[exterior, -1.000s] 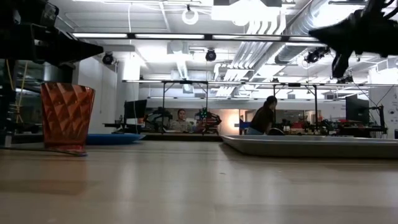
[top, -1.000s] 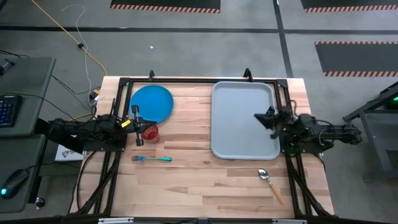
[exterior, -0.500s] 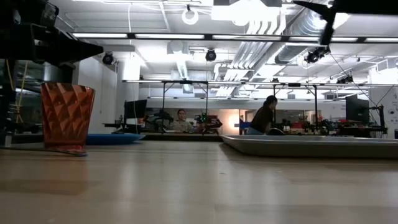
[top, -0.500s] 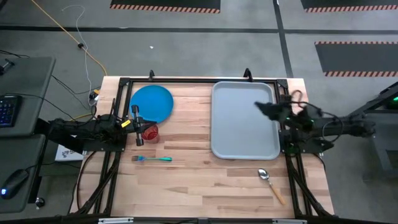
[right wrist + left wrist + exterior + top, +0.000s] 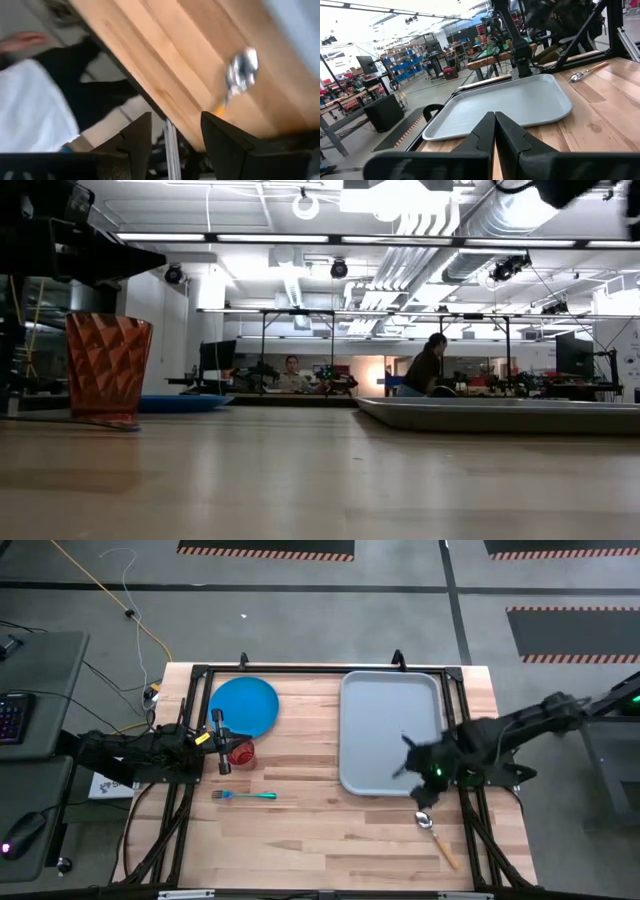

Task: Pick and place plate/cup/fork/spoon on tray
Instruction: Put the yellow spoon on the gray serving tray

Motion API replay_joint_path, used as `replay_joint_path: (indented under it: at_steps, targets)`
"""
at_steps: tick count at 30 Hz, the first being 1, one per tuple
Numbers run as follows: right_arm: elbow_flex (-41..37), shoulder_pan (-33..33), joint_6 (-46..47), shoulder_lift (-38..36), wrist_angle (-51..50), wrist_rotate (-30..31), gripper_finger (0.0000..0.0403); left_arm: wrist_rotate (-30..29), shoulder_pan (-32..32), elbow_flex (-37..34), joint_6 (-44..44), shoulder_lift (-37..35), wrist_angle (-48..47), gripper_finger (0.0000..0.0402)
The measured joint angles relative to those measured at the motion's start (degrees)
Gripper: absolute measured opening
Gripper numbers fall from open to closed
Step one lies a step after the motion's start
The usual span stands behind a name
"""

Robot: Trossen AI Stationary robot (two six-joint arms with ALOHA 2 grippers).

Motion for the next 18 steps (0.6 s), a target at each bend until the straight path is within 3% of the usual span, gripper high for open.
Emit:
replay_joint_path:
  at_steps: [10,18]
  targets:
    - [-10.5,21.3,35.4,7.7,10.6,6.1,0.0162,0.0,0.0,0.0,0.0,0.0,0.0,0.0003]
    - [-17.4,27.8,46.9,14.9,22.2,9.6,0.0162,0.0,0.0,0.0,0.0,0.0,0.0,0.0003]
